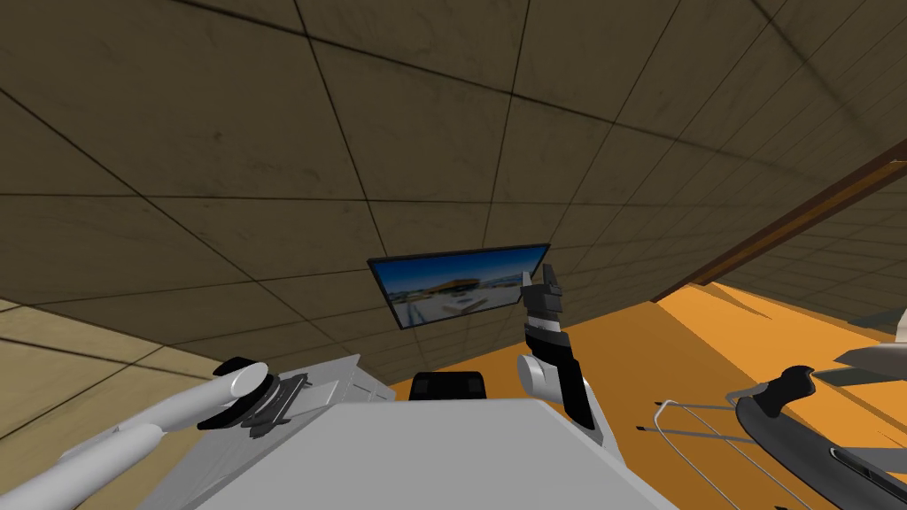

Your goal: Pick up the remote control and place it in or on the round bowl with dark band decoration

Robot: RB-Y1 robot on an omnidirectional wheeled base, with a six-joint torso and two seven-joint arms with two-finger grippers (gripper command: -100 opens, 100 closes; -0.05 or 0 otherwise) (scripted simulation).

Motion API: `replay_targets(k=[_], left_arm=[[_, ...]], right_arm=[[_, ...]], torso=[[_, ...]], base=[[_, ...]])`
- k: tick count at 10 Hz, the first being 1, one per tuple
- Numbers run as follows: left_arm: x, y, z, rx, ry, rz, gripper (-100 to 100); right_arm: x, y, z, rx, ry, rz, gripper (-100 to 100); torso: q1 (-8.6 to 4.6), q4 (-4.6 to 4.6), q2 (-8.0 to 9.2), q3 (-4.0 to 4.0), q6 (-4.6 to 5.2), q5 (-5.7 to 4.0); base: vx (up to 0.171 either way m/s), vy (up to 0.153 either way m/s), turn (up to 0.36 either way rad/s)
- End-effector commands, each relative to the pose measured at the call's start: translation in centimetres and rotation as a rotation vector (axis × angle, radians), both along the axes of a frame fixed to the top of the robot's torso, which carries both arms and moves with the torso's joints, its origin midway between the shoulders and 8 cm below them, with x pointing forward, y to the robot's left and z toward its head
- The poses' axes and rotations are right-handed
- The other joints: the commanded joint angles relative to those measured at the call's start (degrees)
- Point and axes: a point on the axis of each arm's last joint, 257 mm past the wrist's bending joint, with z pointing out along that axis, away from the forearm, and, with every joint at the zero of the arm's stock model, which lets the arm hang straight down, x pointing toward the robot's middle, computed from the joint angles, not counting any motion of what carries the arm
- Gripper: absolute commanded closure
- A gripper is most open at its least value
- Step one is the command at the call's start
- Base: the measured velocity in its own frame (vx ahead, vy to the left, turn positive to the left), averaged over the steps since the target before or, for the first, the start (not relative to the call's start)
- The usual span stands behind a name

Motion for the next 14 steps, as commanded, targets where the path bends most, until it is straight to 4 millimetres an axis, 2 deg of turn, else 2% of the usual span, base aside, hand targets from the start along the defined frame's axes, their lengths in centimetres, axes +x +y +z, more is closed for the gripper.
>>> replay_targets(k=[1, 3, 4, 5, 6, 7, 8, 9, 12, 13, 14], left_arm=[[0.0, 0.0, 0.0, 0.000, 0.000, 0.000, 100], [0.0, 0.0, 0.0, 0.000, 0.000, -0.001, 100], [0.0, 0.0, 0.0, 0.000, 0.000, -0.001, 0], [0.3, 0.6, 1.1, 0.001, -0.001, -0.006, 100], [0.4, 0.8, 1.6, 0.001, 0.000, -0.008, 100], [0.2, 0.6, 1.1, 0.001, -0.002, -0.006, 100], [0.2, 0.7, 1.2, 0.001, -0.001, -0.007, 0], [2.0, 2.9, 3.5, 0.046, -0.030, -0.013, 100], [4.3, 5.8, 6.8, 0.105, -0.068, -0.022, 100], [4.3, 5.8, 6.8, 0.105, -0.068, -0.022, 100], [4.8, 6.6, 7.7, 0.121, -0.077, -0.024, 100]], right_arm=[[0.0, 0.0, 0.0, 0.000, 0.000, 0.000, 0], [0.0, 0.0, 0.0, 0.000, 0.000, 0.000, 0], [0.0, 0.0, 0.0, 0.000, 0.000, 0.000, 0], [0.0, 0.0, 0.0, 0.000, 0.000, 0.000, 0], [0.0, 0.0, 0.0, 0.000, 0.000, 0.000, 0], [0.0, 0.0, 0.0, 0.000, 0.000, 0.000, 0], [0.0, 0.0, 0.0, 0.000, 0.000, 0.000, 0], [0.0, 0.0, 0.0, 0.000, 0.000, 0.000, 0], [0.0, 0.0, 0.0, 0.000, 0.000, 0.000, 0], [0.0, 0.0, 0.0, 0.000, 0.000, 0.000, 0], [0.0, 0.0, 0.0, 0.000, 0.000, 0.000, 0]], torso=[[0.00, 0.00, 0.00, 0.00, 0.00, 0.00], [-0.01, -0.01, -0.01, -0.01, -0.01, -0.01], [-0.01, -0.01, -0.01, -0.01, -0.01, -0.01], [-0.01, -0.01, -0.01, -0.01, -0.01, -0.01], [-0.09, 0.00, 0.01, 0.01, -0.04, -0.06], [-0.16, 0.01, 0.02, 0.01, -0.02, -0.07], [-0.11, 0.00, 0.01, 0.00, -0.01, -0.04], [-0.06, 0.00, 0.00, 0.00, -0.01, -0.04], [-0.09, 0.16, 0.44, 0.28, -0.04, -0.12], [-0.08, 0.19, 0.47, 0.32, -0.03, -0.12], [-0.14, 0.16, 0.44, 0.29, -0.03, -0.11]], base=[[0.000, 0.000, 0.000], [0.000, 0.000, 0.000], [0.000, 0.000, 0.000], [-0.003, -0.024, 0.029], [-0.004, -0.035, 0.039], [-0.001, -0.014, 0.007], [0.000, 0.000, 0.000], [-0.065, -0.016, 0.057], [-0.101, -0.017, 0.062], [-0.072, -0.012, 0.009], [-0.056, -0.018, 0.043]])
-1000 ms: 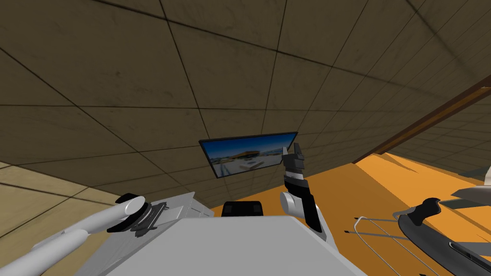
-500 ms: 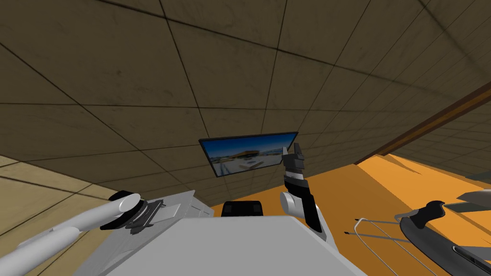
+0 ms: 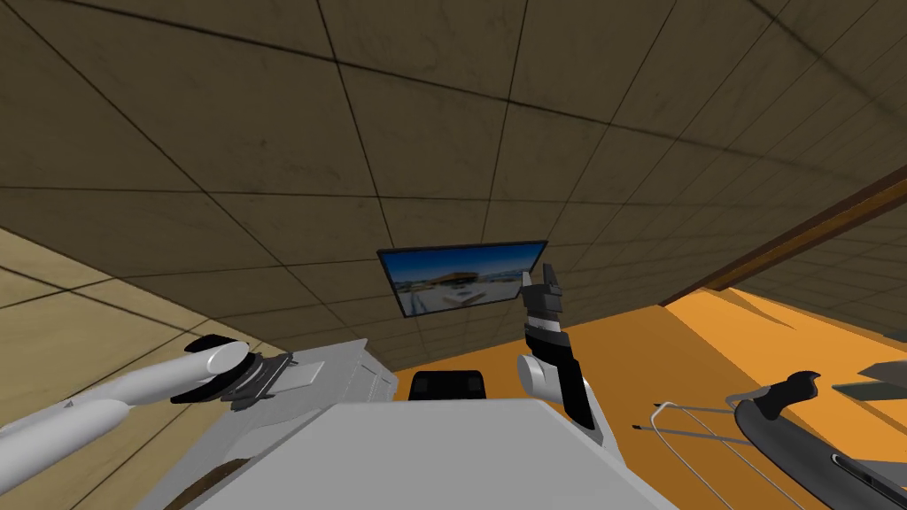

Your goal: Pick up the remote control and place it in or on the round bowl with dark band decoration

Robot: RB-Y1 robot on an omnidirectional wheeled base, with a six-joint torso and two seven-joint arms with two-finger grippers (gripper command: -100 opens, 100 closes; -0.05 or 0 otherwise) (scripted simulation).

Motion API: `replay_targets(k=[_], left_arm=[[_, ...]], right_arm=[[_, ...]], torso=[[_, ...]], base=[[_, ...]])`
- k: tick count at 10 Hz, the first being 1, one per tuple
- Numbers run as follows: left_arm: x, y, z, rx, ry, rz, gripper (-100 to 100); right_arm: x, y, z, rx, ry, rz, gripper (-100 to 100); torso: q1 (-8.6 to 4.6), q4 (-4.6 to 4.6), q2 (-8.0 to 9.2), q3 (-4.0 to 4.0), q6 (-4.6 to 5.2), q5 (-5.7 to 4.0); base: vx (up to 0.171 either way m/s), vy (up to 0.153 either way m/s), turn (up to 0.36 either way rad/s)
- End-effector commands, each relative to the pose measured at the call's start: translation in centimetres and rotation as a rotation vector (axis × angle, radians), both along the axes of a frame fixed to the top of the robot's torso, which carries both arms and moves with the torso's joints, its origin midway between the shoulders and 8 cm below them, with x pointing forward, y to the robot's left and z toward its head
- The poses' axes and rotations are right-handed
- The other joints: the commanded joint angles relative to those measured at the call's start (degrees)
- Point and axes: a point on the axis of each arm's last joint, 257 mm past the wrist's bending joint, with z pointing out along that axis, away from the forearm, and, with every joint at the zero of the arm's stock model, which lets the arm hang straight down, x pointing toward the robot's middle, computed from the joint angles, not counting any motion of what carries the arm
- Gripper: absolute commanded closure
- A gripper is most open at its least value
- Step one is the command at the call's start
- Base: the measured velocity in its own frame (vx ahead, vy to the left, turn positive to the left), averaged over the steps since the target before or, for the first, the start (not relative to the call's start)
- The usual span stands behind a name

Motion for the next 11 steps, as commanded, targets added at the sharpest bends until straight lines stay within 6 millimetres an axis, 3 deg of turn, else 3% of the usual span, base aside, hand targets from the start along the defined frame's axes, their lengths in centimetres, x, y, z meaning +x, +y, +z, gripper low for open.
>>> replay_targets(k=[1, 4, 6, 8, 11], left_arm=[[0.7, 1.1, 1.5, 0.024, -0.013, -0.002, 100], [2.4, 4.0, 5.8, 0.089, -0.040, -0.013, 100], [3.0, 4.9, 7.8, 0.111, -0.044, -0.022, 100], [3.0, 5.0, 9.0, 0.109, -0.036, -0.033, 100], [2.2, 3.4, 9.5, 0.061, 0.006, -0.053, 100]], right_arm=[[0.0, 0.0, 0.0, 0.000, 0.000, 0.000, 0], [0.0, 0.0, 0.0, 0.000, 0.000, 0.000, 0], [0.0, 0.0, 0.0, 0.000, 0.000, 0.000, 0], [0.0, 0.0, 0.0, 0.000, 0.000, 0.000, 0], [0.0, 0.0, 0.0, 0.000, 0.000, 0.000, 0]], torso=[[0.00, 0.00, 0.00, 0.00, 0.00, 0.00], [-0.17, 0.05, 0.19, 0.12, -0.09, -0.05], [-0.23, 0.07, 0.23, 0.15, -0.06, -0.09], [-0.23, 0.03, 0.22, 0.12, -0.06, -0.06], [-0.21, -0.07, 0.01, -0.03, -0.02, -0.02]], base=[[-0.067, -0.031, 0.063], [-0.102, -0.051, 0.093], [-0.102, -0.043, 0.081], [-0.086, -0.052, 0.070], [-0.070, -0.033, 0.044]])
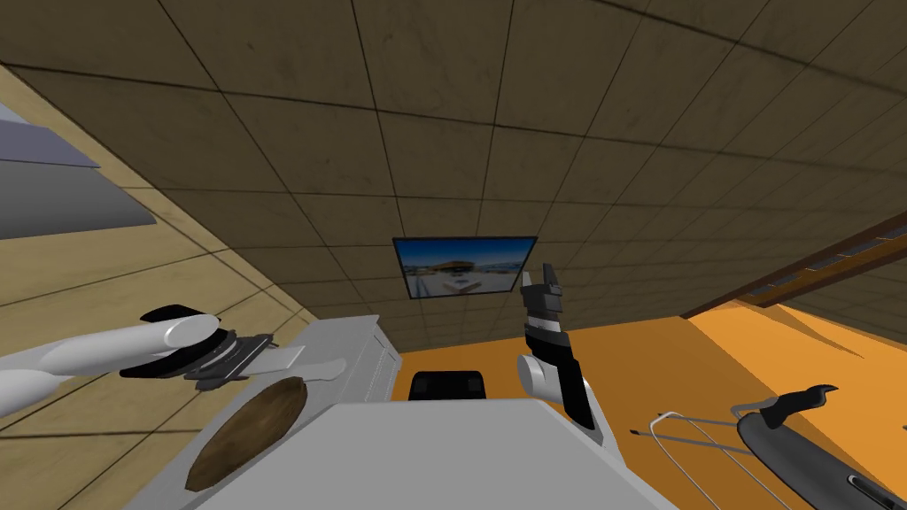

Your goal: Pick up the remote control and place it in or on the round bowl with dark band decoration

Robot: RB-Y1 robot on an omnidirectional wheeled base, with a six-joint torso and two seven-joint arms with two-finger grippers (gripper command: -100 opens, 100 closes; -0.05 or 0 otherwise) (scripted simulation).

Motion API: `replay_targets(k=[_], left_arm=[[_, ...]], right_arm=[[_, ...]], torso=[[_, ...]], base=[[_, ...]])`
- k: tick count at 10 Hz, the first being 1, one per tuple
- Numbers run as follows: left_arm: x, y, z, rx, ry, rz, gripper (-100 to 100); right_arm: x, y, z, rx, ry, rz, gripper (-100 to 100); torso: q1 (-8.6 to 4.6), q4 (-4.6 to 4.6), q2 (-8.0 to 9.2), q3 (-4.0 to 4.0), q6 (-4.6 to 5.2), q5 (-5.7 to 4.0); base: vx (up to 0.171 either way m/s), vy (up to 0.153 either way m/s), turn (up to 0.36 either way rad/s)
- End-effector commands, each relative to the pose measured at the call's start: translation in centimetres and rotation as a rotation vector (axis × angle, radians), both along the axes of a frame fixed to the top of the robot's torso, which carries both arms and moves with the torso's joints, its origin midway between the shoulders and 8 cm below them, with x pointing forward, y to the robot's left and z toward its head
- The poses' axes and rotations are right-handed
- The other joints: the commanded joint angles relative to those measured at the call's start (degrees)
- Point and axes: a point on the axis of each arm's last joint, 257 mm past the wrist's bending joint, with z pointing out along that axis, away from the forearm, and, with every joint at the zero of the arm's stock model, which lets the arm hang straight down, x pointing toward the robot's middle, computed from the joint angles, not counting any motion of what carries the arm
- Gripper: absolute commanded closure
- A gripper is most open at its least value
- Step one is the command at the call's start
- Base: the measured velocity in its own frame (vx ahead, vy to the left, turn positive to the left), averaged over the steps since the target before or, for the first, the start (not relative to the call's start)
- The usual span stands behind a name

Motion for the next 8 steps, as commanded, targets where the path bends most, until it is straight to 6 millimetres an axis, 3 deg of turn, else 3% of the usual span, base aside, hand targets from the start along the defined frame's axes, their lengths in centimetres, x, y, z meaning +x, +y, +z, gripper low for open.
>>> replay_targets(k=[1, 8], left_arm=[[-0.7, -1.2, -0.2, -0.034, 0.031, -0.011, 100], [-3.2, -6.6, -1.2, -0.179, 0.135, -0.046, 100]], right_arm=[[0.0, 0.0, 0.0, 0.000, 0.000, 0.000, 0], [0.0, 0.0, 0.0, 0.000, 0.000, 0.000, 0]], torso=[[0.00, 0.00, 0.00, 0.00, 0.00, 0.00], [0.04, -0.14, -0.21, -0.17, 0.06, 0.04]], base=[[-0.085, -0.030, 0.047], [-0.064, -0.016, 0.023]])
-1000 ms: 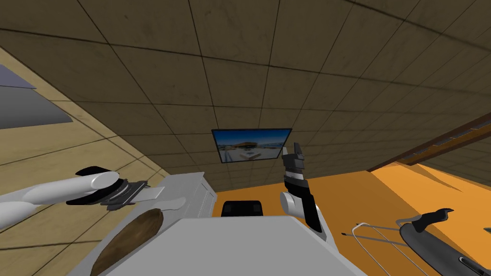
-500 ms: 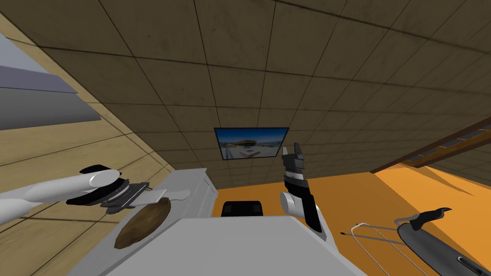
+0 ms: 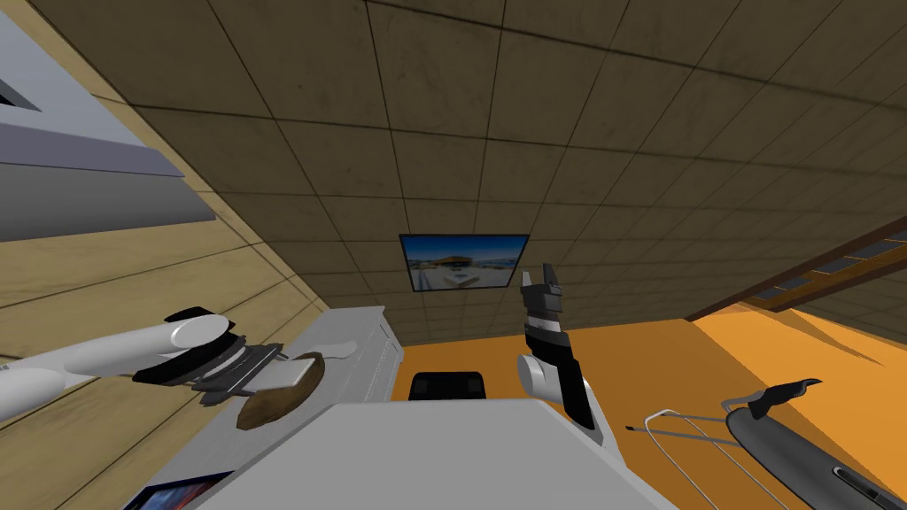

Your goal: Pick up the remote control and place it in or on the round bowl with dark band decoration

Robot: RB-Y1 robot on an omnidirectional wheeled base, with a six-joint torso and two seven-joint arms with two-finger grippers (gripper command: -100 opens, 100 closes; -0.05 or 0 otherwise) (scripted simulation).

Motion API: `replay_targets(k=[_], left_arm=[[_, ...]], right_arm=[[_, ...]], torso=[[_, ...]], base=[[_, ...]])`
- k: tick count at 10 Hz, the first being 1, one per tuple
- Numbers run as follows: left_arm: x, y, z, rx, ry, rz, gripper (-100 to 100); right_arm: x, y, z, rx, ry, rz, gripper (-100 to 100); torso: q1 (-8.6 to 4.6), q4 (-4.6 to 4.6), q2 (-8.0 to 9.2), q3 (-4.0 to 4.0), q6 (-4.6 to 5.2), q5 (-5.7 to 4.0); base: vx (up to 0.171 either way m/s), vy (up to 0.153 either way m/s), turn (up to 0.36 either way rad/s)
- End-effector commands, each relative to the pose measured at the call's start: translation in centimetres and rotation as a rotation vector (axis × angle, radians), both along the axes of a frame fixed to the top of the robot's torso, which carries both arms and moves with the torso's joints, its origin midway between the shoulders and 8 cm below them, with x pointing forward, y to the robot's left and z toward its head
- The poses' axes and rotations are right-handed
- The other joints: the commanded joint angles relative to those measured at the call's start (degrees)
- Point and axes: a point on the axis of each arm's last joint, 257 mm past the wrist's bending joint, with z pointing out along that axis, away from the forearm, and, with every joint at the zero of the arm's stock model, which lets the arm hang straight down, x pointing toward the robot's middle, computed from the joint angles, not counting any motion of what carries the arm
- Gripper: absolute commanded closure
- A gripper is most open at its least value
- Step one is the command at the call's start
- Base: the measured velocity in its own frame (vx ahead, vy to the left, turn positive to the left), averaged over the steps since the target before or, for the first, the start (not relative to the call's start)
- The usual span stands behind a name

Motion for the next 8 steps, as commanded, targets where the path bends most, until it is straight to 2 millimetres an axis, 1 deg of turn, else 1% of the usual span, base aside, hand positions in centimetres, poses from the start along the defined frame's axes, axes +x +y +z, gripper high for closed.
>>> replay_targets(k=[1, 2, 6, 7, 8], left_arm=[[0.0, 0.0, 0.0, 0.000, 0.000, 0.000, 100], [-0.2, -0.1, -0.1, -0.004, 0.007, -0.002, -100], [-0.2, -0.1, -0.1, -0.004, 0.007, -0.002, -100], [-0.2, -0.1, -0.1, -0.004, 0.007, -0.002, 0], [1.5, 0.6, 0.3, 0.001, -0.031, 0.031, -100]], right_arm=[[0.0, 0.0, 0.0, 0.000, 0.000, 0.000, 0], [0.0, 0.0, 0.0, 0.000, 0.000, 0.000, 0], [0.0, 0.0, 0.0, 0.000, 0.000, 0.000, 0], [0.0, 0.0, 0.0, 0.000, 0.000, 0.000, 0], [0.0, 0.0, 0.0, 0.000, 0.000, 0.000, 0]], torso=[[0.00, 0.00, 0.00, 0.00, 0.00, 0.00], [0.04, 0.00, -0.09, -0.04, 0.00, -0.01], [0.08, -0.02, -0.20, -0.10, 0.01, 0.00], [0.08, -0.02, -0.20, -0.10, 0.01, 0.00], [0.08, -0.02, -0.20, -0.11, 0.01, 0.00]], base=[[-0.016, -0.009, 0.002], [0.000, 0.000, 0.000], [0.000, 0.000, 0.000], [0.000, 0.000, 0.000], [-0.111, 0.078, -0.165]])
